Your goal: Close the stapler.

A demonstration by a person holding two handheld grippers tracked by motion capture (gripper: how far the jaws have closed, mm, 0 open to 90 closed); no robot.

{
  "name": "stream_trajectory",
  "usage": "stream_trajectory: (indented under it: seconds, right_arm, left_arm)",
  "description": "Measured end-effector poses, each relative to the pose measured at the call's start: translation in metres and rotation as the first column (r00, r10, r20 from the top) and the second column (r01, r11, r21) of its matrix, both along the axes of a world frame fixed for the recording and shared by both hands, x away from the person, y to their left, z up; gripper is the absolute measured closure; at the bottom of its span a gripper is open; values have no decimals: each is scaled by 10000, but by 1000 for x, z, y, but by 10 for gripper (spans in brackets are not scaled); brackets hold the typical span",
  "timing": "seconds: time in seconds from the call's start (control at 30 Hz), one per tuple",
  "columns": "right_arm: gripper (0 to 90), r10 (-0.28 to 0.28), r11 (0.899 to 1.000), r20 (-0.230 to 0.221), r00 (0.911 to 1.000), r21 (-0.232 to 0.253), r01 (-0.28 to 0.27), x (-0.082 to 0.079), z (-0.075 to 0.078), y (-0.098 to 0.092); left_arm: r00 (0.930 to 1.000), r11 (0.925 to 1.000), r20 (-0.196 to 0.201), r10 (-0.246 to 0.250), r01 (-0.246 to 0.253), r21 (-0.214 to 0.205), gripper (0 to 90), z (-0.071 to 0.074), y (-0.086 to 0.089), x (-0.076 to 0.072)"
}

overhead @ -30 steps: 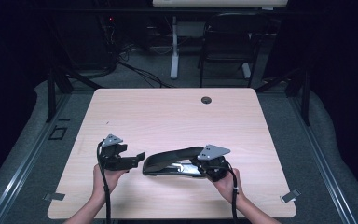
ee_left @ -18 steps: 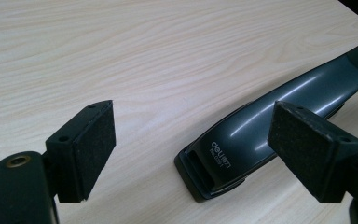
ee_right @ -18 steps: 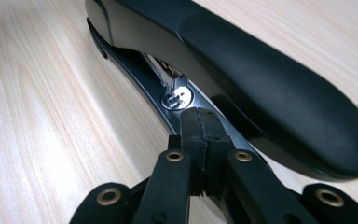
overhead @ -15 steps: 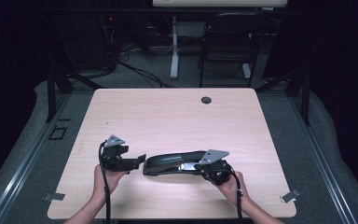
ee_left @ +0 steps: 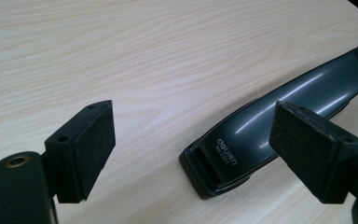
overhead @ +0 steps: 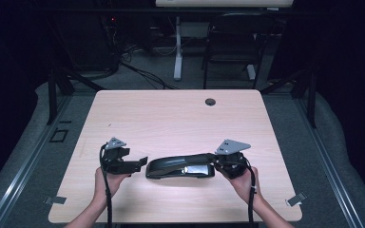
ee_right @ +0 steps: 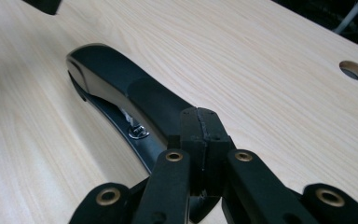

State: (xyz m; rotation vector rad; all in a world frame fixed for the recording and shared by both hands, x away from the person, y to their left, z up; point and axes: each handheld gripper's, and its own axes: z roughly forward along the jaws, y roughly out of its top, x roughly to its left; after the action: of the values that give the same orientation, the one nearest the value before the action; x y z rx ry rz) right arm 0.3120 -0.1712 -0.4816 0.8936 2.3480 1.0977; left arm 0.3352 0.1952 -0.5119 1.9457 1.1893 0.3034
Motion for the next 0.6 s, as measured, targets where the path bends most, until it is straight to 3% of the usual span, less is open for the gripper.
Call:
stream_trajectory:
  seconds: [0.6]
  right_arm:
    - [900, -199, 9986, -588, 9981, -497, 170, 8, -14, 1]
  left_arm:
    - [9997, 9999, -226, -102, 101, -17, 130, -3, 3, 3]
